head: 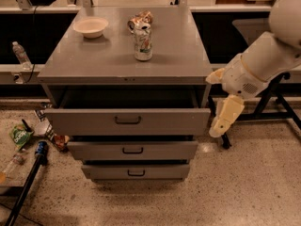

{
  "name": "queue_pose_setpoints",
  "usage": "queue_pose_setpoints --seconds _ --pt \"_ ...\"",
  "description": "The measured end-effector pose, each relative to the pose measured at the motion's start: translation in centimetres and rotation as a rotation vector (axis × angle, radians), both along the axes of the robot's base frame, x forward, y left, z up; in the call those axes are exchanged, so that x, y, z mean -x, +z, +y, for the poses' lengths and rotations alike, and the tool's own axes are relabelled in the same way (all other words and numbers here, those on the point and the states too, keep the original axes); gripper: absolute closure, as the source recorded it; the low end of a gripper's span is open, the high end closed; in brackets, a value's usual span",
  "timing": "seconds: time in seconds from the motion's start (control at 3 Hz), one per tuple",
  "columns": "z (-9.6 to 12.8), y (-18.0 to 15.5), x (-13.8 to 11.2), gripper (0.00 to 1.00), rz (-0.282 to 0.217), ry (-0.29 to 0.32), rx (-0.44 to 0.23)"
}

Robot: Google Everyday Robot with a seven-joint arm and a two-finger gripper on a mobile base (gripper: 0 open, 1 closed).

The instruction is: Open top drawer

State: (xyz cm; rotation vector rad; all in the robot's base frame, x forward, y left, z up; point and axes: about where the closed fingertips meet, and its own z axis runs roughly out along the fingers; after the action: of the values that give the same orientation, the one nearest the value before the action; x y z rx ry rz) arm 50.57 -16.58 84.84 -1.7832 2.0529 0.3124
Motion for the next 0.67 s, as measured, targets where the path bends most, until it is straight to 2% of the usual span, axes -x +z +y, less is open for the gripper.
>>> queue_pose_setpoints --seconds 0.33,0.67 --pt "2.5 -4.2 -1.6 0.0 -0.035 0.116 -0.013" --pt "4.1 -7.6 -3.3 0.0 -0.06 0.197 -0.003"
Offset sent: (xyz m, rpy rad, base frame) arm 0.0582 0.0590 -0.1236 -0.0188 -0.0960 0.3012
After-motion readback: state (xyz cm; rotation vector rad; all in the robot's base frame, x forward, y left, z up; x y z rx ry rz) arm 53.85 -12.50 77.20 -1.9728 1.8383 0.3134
